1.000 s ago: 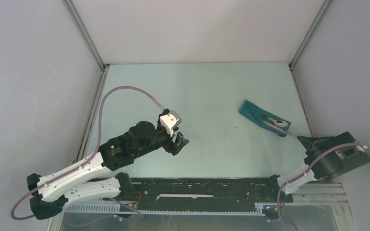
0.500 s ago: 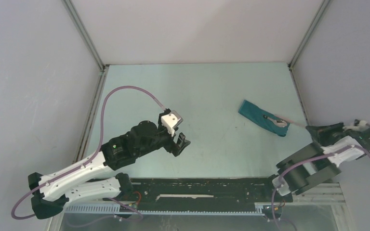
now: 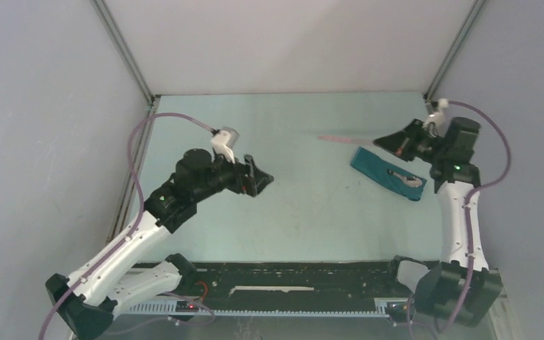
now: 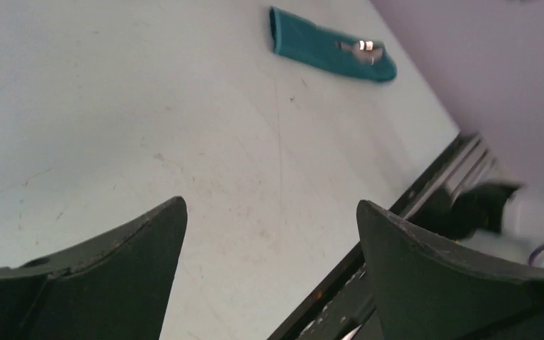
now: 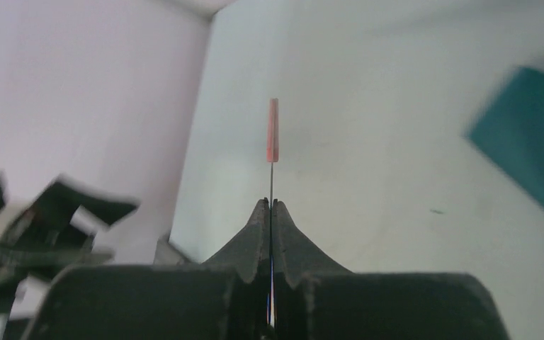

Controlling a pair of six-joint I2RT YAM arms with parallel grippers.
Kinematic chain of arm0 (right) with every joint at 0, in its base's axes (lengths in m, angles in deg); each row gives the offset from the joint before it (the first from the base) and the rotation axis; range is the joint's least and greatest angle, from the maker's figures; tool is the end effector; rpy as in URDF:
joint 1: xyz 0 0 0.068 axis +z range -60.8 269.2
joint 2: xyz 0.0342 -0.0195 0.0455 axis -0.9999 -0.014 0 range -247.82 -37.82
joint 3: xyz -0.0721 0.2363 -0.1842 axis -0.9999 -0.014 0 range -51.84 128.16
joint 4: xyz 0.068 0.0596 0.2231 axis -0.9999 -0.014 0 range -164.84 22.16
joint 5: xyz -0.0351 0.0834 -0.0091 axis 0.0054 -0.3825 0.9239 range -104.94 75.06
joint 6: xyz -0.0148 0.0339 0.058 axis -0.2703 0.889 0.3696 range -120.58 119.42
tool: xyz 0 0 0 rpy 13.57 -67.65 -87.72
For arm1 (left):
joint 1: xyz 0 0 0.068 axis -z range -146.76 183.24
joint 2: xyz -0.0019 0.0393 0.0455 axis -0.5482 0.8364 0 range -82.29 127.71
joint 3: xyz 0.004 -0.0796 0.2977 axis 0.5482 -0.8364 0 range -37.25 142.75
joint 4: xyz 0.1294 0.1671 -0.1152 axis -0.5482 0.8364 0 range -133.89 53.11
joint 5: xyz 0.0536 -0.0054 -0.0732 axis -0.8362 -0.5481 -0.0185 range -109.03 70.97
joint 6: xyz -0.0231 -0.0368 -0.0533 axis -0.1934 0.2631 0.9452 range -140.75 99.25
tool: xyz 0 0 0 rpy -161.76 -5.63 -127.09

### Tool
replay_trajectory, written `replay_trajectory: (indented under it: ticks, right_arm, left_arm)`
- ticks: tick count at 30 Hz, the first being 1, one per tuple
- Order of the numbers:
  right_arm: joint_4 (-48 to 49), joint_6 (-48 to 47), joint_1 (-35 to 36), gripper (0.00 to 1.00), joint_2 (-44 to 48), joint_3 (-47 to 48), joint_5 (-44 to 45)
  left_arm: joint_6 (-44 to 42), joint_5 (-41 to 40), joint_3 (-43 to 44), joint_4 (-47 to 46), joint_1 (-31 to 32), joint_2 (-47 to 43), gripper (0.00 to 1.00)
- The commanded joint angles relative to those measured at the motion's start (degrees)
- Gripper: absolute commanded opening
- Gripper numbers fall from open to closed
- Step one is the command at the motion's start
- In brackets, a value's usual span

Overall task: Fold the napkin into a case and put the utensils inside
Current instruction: Pass from the right arm to the left

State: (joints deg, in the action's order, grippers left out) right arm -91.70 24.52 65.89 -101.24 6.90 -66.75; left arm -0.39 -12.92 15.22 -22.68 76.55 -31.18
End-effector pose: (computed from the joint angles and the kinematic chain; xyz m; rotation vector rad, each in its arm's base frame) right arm 0.2080 -0.0420 0.3719 0.2798 1.9666 0.9446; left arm 0.1227 -0.1237 0.3687 0.4731 1.9525 -0.8346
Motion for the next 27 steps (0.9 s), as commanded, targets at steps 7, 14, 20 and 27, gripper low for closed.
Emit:
replay_trajectory:
  ticks: [7, 14, 20, 27]
  right_arm:
    - [39.1, 24.1, 30.7, 0.0, -1.1, -8.0, -1.0]
    - [54.7, 27.9, 39.8, 0.0, -4.5, -13.3, 5.3]
    - [52.5, 20.4, 43.5, 0.0, -4.9, -14.7, 9.8]
    - [54.8, 15.7, 47.8, 0.0, -5.1, -15.1, 8.6]
  left_arm:
    - [60.0, 22.9, -18.0, -55.4, -24.3, 10.6, 1.0]
    - [85.9, 16.4, -26.0, -90.9, -22.5, 25.7, 0.99]
    - [88.0, 11.2, -30.6, -94.1, -20.7, 25.4, 0.89]
    - [86.0, 11.2, -29.3, -87.5, -20.4, 25.3, 0.3]
